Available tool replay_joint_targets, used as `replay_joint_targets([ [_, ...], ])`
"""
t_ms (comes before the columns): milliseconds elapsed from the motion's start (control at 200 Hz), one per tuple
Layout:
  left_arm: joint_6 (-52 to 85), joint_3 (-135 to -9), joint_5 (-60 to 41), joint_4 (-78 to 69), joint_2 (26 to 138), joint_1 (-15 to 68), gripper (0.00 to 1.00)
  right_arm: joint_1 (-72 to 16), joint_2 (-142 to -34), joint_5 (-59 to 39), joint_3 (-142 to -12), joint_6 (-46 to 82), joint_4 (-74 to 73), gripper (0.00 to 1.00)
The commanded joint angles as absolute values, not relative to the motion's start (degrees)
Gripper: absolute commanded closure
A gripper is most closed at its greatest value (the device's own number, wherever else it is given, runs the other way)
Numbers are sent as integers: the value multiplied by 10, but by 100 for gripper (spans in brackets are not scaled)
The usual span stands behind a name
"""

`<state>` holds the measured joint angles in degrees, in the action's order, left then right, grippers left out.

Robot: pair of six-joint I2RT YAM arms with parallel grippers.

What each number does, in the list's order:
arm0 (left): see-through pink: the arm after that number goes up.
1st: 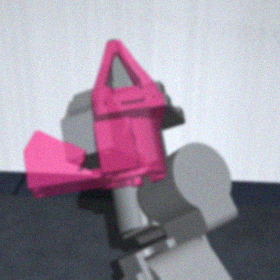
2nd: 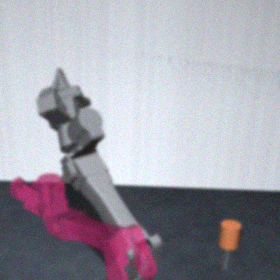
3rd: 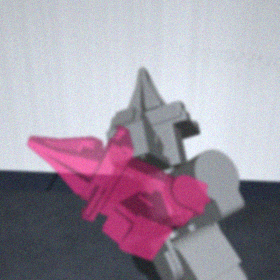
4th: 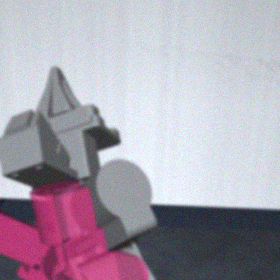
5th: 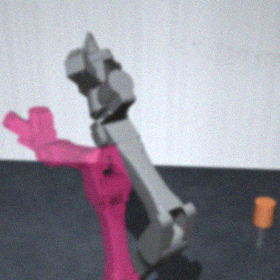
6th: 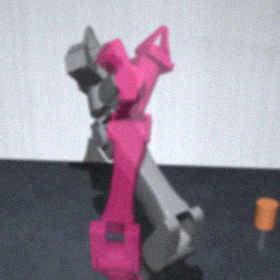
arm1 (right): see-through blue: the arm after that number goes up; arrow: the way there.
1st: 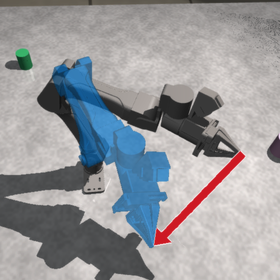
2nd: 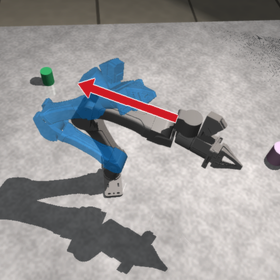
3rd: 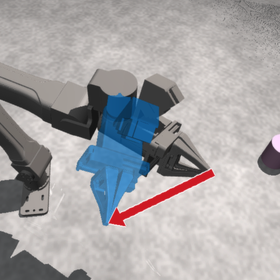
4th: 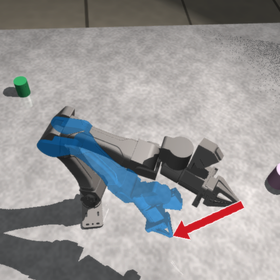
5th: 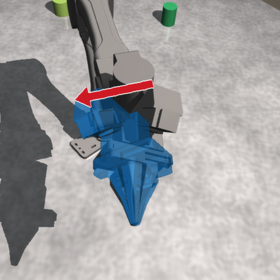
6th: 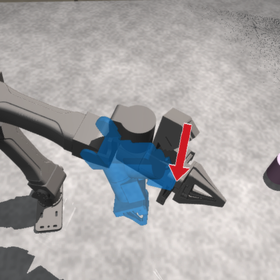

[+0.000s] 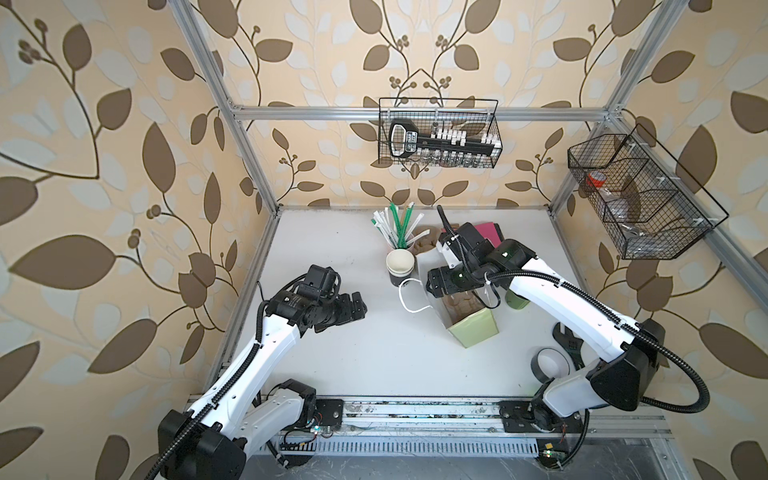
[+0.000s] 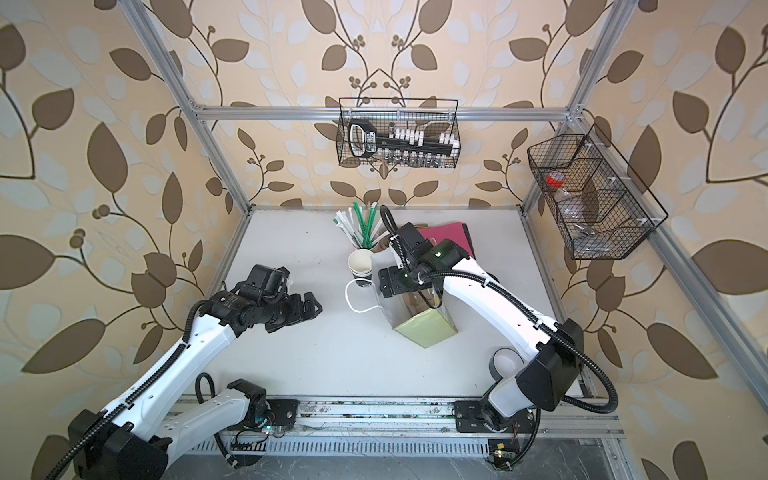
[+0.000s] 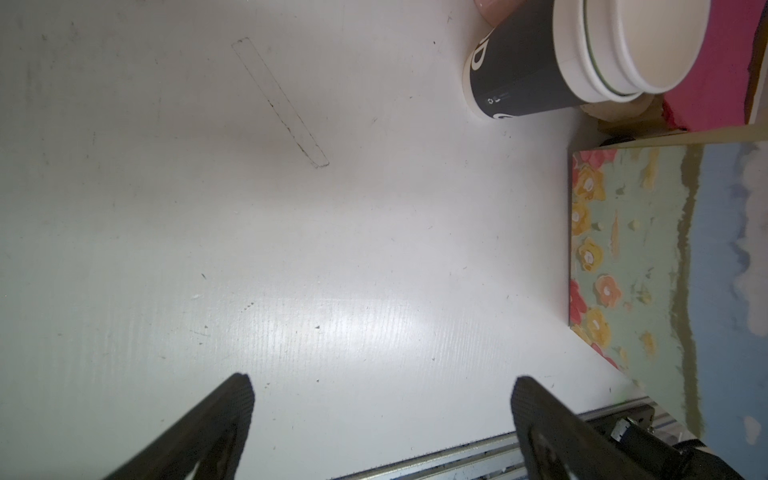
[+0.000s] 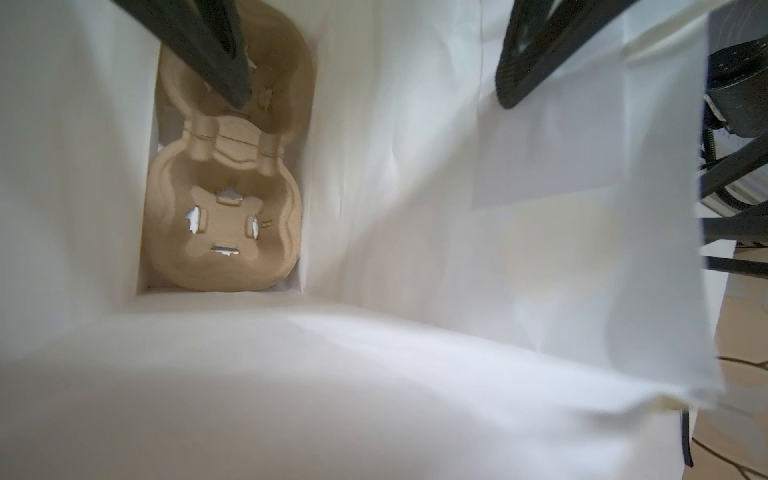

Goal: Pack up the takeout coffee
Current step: 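Lift the right gripper up out of the bag and draw it back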

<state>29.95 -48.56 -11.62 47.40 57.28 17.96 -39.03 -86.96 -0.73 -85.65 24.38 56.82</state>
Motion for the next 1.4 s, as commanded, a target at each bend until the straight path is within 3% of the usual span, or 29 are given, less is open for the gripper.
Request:
replay_joint_targets([
  [0,294,-498,-125,484,576,178,1,-385,-849,-35,-858,234,574,8],
  [315,294,-498,-123,484,575,178,1,-320,-819,-111,-854,228,570,10],
  [635,295,-499,-123,486,578,178,1,-252,-807,-259,-833,218,544,10],
  [1395,295,-504,-130,489,578,175,1,-238,-792,-293,-940,203,609,11],
])
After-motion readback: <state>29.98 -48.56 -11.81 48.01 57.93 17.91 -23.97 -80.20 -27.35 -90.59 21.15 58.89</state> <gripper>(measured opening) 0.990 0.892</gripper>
